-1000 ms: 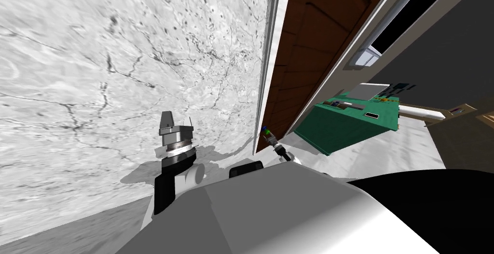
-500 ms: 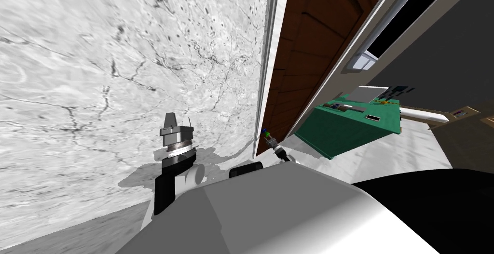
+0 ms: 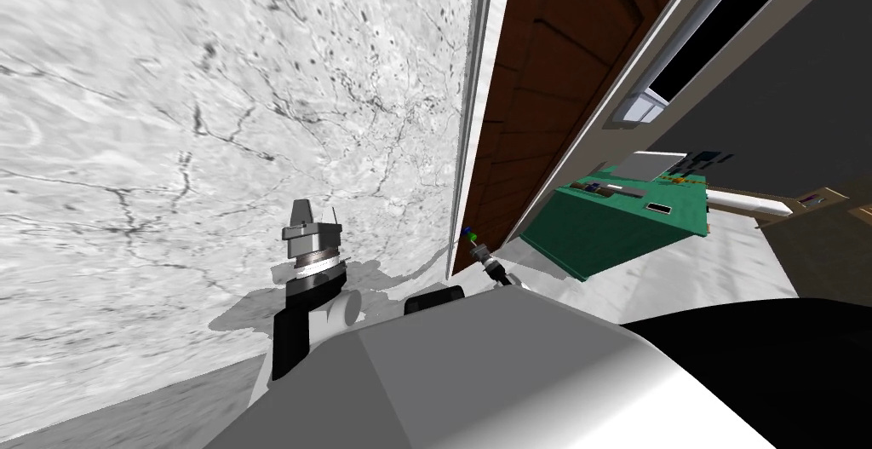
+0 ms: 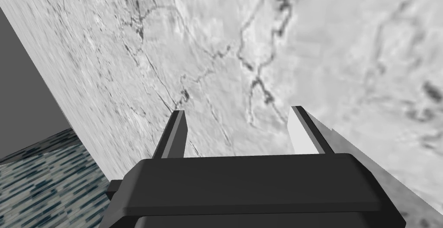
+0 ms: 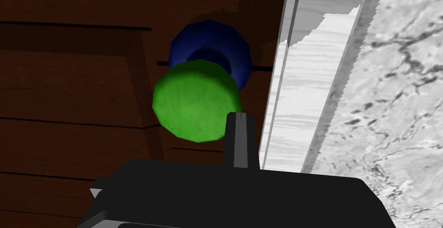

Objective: Pull the door open

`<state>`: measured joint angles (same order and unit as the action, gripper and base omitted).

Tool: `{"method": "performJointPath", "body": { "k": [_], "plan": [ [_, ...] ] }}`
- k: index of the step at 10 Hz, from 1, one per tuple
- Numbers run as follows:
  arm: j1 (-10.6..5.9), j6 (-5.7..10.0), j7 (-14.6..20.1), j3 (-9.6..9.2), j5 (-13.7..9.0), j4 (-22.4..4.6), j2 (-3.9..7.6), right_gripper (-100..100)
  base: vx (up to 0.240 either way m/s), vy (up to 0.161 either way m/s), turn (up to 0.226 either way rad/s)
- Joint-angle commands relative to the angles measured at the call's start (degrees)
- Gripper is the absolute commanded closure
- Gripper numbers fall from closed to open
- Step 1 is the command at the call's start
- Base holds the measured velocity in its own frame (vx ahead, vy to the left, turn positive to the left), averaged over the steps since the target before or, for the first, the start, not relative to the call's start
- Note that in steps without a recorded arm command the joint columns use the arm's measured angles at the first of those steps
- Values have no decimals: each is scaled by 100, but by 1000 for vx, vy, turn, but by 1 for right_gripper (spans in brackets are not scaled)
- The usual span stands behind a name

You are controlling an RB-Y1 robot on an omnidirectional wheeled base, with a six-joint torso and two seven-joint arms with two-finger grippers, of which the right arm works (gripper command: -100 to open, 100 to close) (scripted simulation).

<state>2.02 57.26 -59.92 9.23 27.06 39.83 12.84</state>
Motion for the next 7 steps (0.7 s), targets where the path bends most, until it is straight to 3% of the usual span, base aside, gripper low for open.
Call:
{"method": "performJointPath", "body": {
  "k": [1, 3, 6, 7],
  "plan": [
    [15, 35, 31, 7, -8, 13, 59, -100, -114, 31, 26],
    [30, 75, 67, 15, -18, 31, 123, -100, -180, 2, -6],
    [56, 149, 137, 31, -40, 68, 242, -100, -202, -81, -17],
    [65, 132, 116, 26, -34, 79, 211, -100, -75, -47, -2]
  ]
}}
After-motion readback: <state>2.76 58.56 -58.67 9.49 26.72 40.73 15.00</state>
